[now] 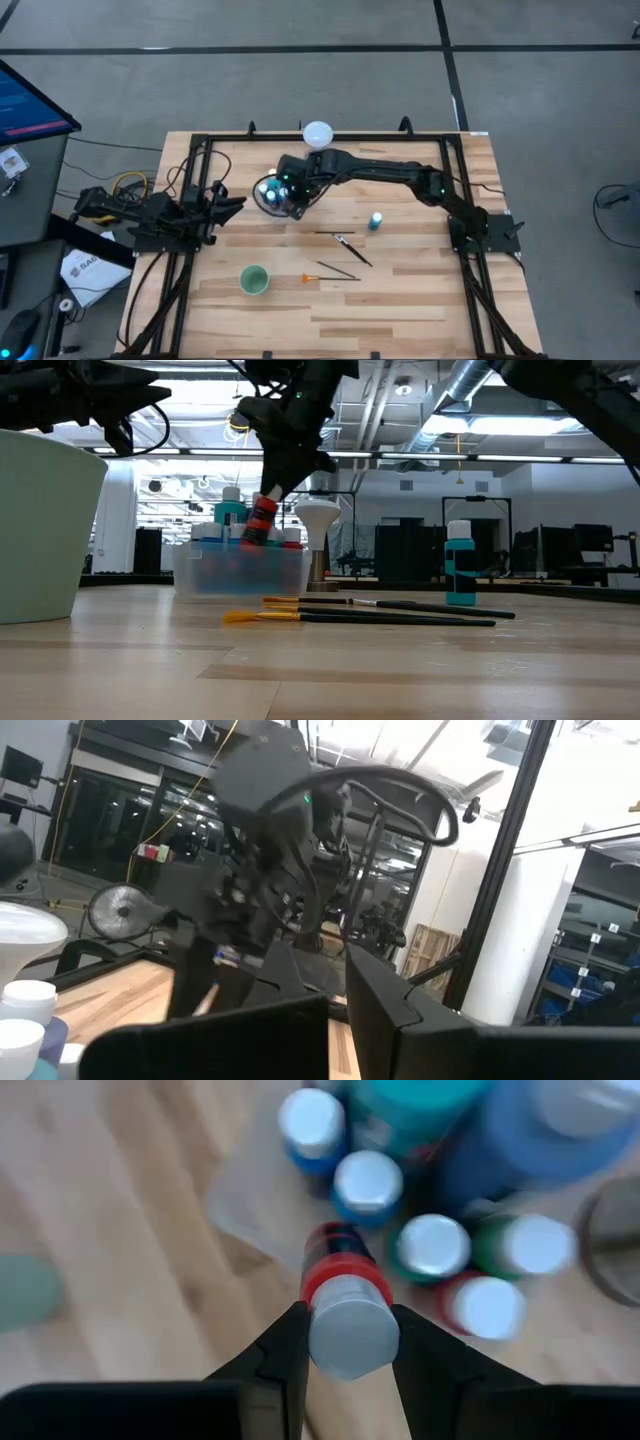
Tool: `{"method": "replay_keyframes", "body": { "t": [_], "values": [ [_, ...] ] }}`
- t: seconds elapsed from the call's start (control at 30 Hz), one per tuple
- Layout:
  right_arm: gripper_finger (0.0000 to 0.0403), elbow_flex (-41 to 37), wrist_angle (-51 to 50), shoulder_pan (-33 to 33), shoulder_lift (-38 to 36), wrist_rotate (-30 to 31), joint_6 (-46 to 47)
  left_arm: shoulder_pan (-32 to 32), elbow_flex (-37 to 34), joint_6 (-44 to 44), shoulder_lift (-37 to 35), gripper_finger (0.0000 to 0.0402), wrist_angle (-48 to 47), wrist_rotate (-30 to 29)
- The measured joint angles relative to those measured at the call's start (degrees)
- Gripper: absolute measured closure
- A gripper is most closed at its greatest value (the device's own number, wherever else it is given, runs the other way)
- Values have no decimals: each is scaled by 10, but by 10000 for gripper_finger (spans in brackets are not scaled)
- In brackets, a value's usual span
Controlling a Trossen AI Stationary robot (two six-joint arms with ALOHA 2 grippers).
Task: Pick & Place Paint Supplies
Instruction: Put the small red bottle into the white bin
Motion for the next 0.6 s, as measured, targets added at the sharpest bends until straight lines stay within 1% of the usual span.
{"method": "replay_keyframes", "body": {
  "t": [0.07, 0.43, 0.53, 0.6],
  "values": [
    [296, 4, 18, -3, 8, -5, 0, 0, 0, 0, 3, 401, 0, 0],
    [296, 2, 6, -6, 33, 1, 2, 0, 0, 0, 18, 401, 4, 0],
    [296, 3, 15, -6, 38, 0, 2, 0, 0, 0, 20, 401, 4, 0],
    [289, 2, 14, -6, 41, 1, 2, 0, 0, 0, 24, 401, 1, 0]
  ]
}}
